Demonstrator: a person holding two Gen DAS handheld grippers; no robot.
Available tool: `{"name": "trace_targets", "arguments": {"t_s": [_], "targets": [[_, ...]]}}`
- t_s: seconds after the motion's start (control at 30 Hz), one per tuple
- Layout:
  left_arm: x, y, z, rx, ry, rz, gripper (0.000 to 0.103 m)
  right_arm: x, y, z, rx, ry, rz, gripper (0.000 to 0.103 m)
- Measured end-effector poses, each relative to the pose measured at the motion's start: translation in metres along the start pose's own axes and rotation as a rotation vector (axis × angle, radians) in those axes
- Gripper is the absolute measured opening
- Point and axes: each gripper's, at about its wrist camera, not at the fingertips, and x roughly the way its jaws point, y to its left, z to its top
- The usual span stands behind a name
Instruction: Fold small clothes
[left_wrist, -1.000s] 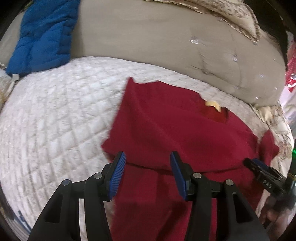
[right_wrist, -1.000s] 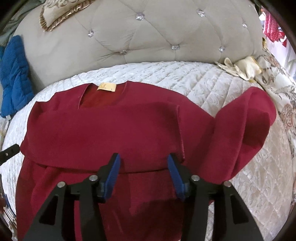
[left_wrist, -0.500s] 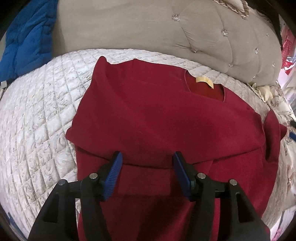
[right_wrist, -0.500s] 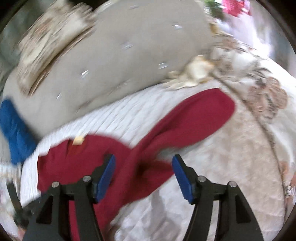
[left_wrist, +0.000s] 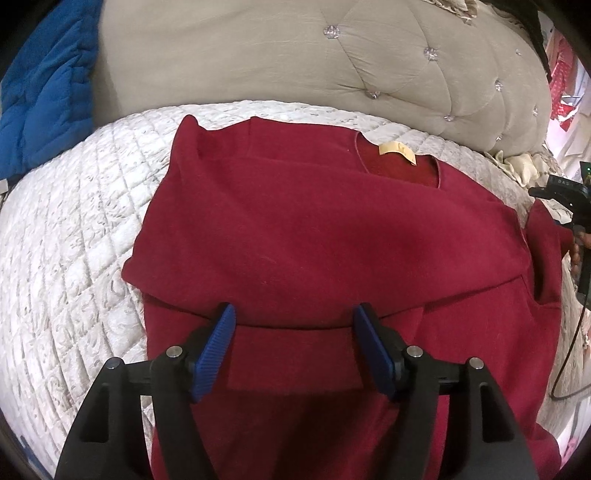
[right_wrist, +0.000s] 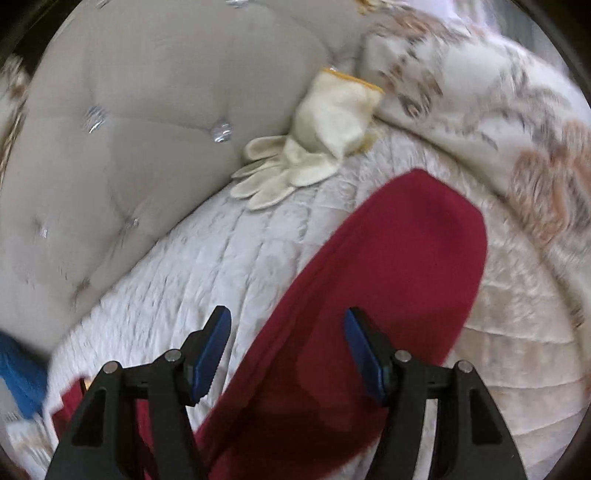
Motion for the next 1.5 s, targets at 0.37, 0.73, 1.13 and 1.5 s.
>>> {"name": "trace_targets", "arguments": {"t_s": [0.37, 0.73, 1.13, 1.5], "targets": [[-0.033, 0.028, 0.015, -0.124, -0.066, -0.062, 0.044, -0.083, 0.041, -0.017, -0.229, -0.027, 0.200, 0.007], [-0.070, 0.060, 0.033, -0.232, -0.139, -0.095, 0.044, -0.142, 0.173, -0.110, -0.629, 0.055, 0.518, 0.007], [-0.049, 0.076, 0.037, -0.273, -0.070, -0.167, 0.045, -0.051, 0.210, -0.248, -0.782, 0.421, 0.439, 0.044], [-0.014, 0.045, 0.037, -0.164, 0.012, -0.117, 0.020, -0.121, 0.135, -0.182, -0.664, 0.217, 0.396, 0.074]]}}
